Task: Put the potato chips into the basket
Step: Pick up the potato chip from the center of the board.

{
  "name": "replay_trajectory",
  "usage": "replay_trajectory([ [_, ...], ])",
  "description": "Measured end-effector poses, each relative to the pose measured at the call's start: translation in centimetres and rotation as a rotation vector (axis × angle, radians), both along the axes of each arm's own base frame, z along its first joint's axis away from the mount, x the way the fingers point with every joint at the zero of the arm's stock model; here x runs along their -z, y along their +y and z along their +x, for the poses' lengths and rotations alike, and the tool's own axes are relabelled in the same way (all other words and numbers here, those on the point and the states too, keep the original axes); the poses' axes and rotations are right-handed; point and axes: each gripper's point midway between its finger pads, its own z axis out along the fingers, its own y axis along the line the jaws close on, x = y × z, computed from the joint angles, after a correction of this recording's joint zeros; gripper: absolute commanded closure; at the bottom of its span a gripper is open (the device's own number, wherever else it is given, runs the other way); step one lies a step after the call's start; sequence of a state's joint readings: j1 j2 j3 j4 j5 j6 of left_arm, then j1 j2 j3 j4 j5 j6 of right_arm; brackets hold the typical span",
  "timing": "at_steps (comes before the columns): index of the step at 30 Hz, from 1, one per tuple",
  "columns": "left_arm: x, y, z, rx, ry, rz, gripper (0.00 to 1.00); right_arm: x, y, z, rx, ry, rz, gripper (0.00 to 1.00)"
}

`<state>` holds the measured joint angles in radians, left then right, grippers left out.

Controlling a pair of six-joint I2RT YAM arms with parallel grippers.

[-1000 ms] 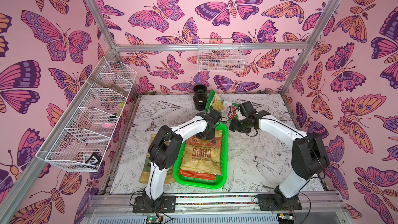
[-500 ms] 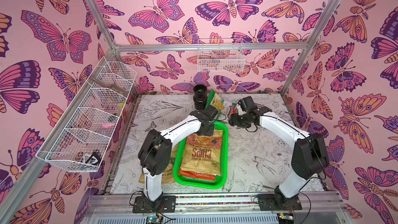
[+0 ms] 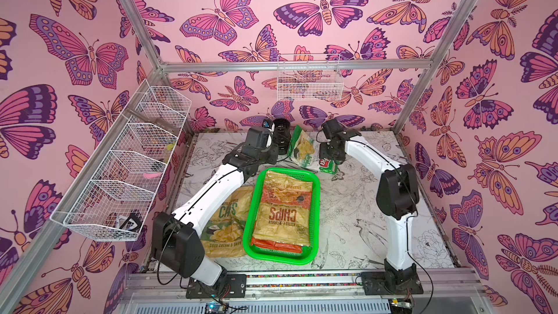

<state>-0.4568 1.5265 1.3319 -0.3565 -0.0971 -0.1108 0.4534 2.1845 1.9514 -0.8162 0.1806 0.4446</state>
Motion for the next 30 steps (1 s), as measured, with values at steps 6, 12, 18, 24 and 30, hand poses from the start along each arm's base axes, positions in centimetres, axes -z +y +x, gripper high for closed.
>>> replay_trajectory([
  [6, 3.7, 2.0, -1.4, -0.015, 0.011, 0.028, 0.57, 3.4, -0.1, 2.4, 0.022, 0.048, -0.025, 0.39],
  [12, 1.1, 2.5, -0.5, -0.044, -0.097, 0.007, 0.58, 6.1, 0.1, 3.2, 0.023, 0.087, -0.042, 0.41],
  [18, 0.7, 3.1, -0.1, -0.064, -0.119, 0.023, 0.58, 6.9, -0.1, 2.9, 0.024, 0.121, -0.042, 0.70],
  [24, 0.7, 3.4, -0.1, -0.075, -0.124, 0.037, 0.58, 7.1, -0.7, 2.6, 0.027, 0.137, -0.021, 0.97],
  [30, 0.7, 3.4, -0.1, -0.076, -0.124, 0.038, 0.58, 7.1, -1.7, 2.0, 0.035, 0.150, -0.007, 1.00],
])
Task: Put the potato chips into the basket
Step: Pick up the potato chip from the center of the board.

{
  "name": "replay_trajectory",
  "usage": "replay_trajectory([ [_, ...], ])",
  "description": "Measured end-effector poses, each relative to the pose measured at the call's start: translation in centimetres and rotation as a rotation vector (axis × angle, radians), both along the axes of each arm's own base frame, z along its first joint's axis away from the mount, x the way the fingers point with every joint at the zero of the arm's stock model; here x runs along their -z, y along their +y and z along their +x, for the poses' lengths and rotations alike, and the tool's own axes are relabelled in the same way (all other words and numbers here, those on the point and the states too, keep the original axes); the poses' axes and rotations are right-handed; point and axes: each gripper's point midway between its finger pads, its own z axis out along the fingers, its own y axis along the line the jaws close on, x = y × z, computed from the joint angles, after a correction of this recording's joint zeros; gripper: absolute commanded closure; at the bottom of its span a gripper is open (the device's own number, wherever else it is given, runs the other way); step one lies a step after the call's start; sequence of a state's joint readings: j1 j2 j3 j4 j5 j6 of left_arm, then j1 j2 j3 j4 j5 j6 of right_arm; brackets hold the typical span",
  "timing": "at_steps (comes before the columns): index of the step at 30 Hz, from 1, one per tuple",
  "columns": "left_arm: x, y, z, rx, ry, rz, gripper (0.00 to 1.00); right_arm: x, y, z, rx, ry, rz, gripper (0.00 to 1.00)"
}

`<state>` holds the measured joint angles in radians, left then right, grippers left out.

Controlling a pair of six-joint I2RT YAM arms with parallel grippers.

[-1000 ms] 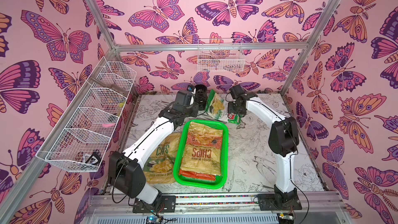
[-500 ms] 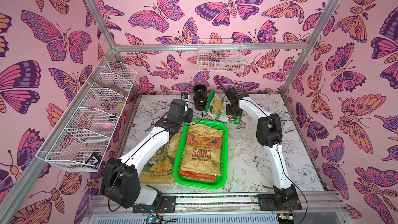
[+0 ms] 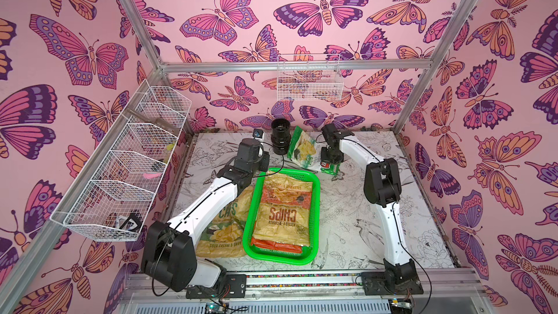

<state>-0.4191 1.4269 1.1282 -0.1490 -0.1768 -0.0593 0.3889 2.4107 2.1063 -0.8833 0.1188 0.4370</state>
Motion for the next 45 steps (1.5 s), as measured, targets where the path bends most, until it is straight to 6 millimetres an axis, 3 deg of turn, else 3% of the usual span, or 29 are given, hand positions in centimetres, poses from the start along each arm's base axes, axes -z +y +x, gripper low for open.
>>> replay_trajectory([
  [4, 0.0, 0.1, 0.0, -0.003, -0.001, 0.002, 0.58, -0.2, -0.4, -0.1, -0.002, 0.006, 0.005, 1.00],
  [5, 0.0, 0.1, 0.0, -0.004, -0.001, 0.002, 0.58, -0.2, -0.3, -0.2, -0.006, 0.009, 0.009, 0.93],
  [7, 0.0, 0.1, 0.0, -0.004, -0.001, 0.002, 0.58, -0.3, -0.2, -0.4, -0.013, 0.016, 0.017, 0.61],
  [8, 0.0, 0.1, 0.0, -0.004, -0.001, 0.002, 0.58, -0.4, -0.1, -0.4, -0.015, 0.017, 0.020, 0.54],
  [12, 0.0, 0.1, 0.0, -0.005, -0.001, 0.003, 0.58, -2.0, 1.1, 0.1, -0.039, -0.013, 0.019, 0.41],
  [14, 0.0, 0.1, 0.0, -0.005, -0.001, 0.002, 0.58, -2.7, 2.1, 1.2, -0.047, -0.045, 0.023, 0.39],
  [17, 0.0, 0.1, 0.0, -0.005, -0.001, 0.002, 0.58, -1.8, 3.2, 2.7, -0.055, -0.065, 0.015, 0.41],
  [19, 0.0, 0.1, 0.0, -0.005, -0.001, 0.002, 0.58, 0.3, 3.1, 2.7, -0.058, -0.031, -0.015, 0.46],
  [23, 0.0, 0.1, 0.0, -0.006, -0.001, 0.003, 0.58, 1.0, 2.2, 2.5, -0.064, -0.023, -0.067, 0.81],
  [27, 0.0, 0.1, 0.0, -0.006, -0.001, 0.003, 0.58, 0.7, 1.1, 2.0, -0.052, -0.014, -0.077, 0.99],
  [38, 0.0, 0.1, 0.0, -0.006, -0.001, 0.003, 0.58, 0.1, -1.2, 0.9, -0.041, 0.027, -0.097, 1.00],
  [45, 0.0, 0.2, 0.1, -0.011, -0.003, 0.006, 0.58, -3.2, -2.1, -0.2, -0.054, -0.010, -0.113, 1.00],
])
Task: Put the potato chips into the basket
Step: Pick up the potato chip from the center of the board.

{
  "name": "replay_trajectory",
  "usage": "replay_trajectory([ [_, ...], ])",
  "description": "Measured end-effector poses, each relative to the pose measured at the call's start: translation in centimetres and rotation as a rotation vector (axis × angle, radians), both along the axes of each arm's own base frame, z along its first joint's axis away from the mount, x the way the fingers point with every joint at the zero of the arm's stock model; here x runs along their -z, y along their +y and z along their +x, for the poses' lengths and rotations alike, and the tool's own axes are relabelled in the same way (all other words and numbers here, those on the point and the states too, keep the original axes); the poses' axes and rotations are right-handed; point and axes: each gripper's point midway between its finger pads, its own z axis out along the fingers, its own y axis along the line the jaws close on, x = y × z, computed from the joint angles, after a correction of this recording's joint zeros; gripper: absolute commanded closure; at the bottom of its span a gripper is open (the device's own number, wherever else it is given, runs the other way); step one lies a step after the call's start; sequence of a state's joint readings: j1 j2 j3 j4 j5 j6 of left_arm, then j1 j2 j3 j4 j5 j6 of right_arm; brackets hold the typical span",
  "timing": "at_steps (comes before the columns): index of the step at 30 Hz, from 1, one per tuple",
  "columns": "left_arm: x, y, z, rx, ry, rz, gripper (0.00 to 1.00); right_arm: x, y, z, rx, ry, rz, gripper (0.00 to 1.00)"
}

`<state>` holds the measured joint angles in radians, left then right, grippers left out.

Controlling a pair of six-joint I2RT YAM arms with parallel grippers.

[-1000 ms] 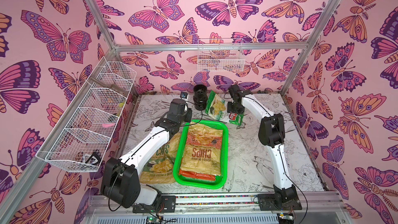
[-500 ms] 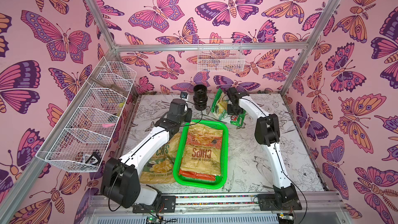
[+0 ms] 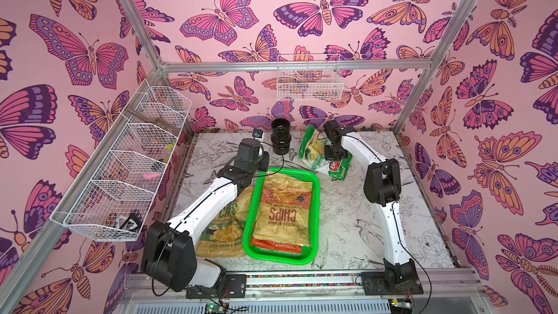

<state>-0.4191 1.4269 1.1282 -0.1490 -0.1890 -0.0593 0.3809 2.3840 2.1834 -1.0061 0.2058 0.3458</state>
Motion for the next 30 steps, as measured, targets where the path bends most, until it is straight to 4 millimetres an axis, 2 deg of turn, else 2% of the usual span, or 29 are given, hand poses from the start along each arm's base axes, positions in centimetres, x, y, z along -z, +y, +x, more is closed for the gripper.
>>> replay_trajectory([
  [9, 0.0, 0.4, 0.1, -0.015, -0.006, 0.018, 0.58, -9.5, -1.9, -2.7, -0.079, -0.222, -0.046, 1.00],
  [13, -0.2, 0.8, 0.2, -0.030, -0.016, 0.045, 0.58, -12.2, -1.3, -4.6, -0.213, -0.330, -0.092, 1.00],
  [20, -1.4, 2.0, 0.1, -0.063, -0.052, 0.081, 0.58, -12.7, 3.1, -9.3, -0.667, -0.437, -0.223, 1.00],
  [27, -2.1, 3.9, 0.3, -0.114, -0.074, 0.112, 0.58, -13.1, 5.1, -10.7, -0.967, -0.437, -0.253, 1.00],
  [30, -2.6, 4.9, 0.4, -0.144, -0.084, 0.117, 0.58, -14.3, 6.0, -12.0, -1.104, -0.467, -0.247, 1.00],
])
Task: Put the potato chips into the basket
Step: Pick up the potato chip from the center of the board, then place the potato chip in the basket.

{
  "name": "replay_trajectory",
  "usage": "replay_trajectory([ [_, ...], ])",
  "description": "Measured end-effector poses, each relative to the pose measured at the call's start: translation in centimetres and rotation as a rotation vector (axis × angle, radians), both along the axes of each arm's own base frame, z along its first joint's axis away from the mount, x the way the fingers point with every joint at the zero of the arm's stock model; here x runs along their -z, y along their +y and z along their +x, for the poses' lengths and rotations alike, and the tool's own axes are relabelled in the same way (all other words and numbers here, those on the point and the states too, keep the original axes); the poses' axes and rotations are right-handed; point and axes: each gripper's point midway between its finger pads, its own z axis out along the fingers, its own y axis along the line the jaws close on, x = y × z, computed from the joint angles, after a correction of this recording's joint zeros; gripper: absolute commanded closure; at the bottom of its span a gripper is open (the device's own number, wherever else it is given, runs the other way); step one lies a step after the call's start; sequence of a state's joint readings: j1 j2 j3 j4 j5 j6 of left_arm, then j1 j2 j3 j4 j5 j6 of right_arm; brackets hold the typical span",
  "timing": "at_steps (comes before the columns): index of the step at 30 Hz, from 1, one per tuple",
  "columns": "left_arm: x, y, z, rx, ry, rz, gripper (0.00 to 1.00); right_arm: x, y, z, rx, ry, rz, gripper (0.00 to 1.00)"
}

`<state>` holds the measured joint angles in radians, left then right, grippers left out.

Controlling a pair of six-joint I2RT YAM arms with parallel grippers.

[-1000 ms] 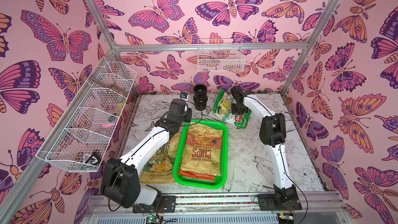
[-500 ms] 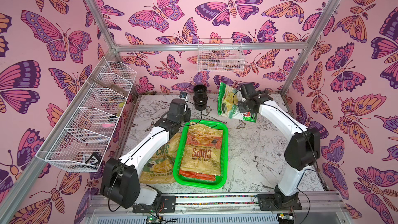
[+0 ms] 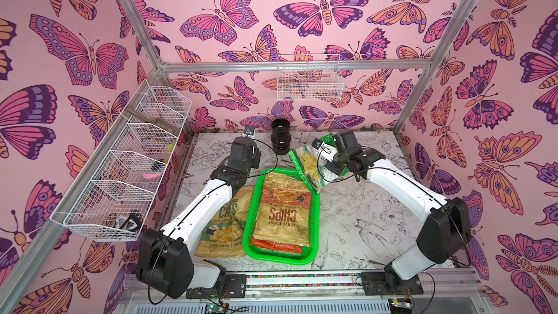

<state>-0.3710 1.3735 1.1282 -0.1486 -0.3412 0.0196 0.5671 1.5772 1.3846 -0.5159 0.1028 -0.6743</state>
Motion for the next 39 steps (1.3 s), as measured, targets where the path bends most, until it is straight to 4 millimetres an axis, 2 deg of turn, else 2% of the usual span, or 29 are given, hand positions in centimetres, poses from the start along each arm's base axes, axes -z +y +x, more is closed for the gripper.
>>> replay_trajectory([
  [6, -0.4, 1.7, 0.2, -0.061, -0.014, 0.016, 0.58, -2.1, 2.3, -3.8, -0.278, -0.064, -0.015, 1.00],
  [9, -0.5, 2.1, 0.3, -0.080, -0.019, 0.022, 0.58, -2.0, 4.0, -5.1, -0.402, -0.071, -0.024, 1.00],
  [14, -0.5, 2.5, 0.3, -0.099, -0.023, 0.029, 0.58, -0.7, 5.7, -7.0, -0.542, -0.052, -0.080, 1.00],
  [19, -0.6, 3.1, 0.4, -0.116, -0.027, 0.032, 0.58, 0.1, 6.3, -8.2, -0.620, -0.038, -0.123, 1.00],
  [32, -0.8, 3.4, 0.4, -0.130, -0.033, 0.039, 0.58, 0.6, 8.2, -10.8, -0.735, -0.023, -0.135, 1.00],
  [39, -0.8, 3.7, 0.4, -0.138, -0.033, 0.040, 0.58, 2.4, 10.2, -12.4, -0.802, 0.017, -0.147, 1.00],
])
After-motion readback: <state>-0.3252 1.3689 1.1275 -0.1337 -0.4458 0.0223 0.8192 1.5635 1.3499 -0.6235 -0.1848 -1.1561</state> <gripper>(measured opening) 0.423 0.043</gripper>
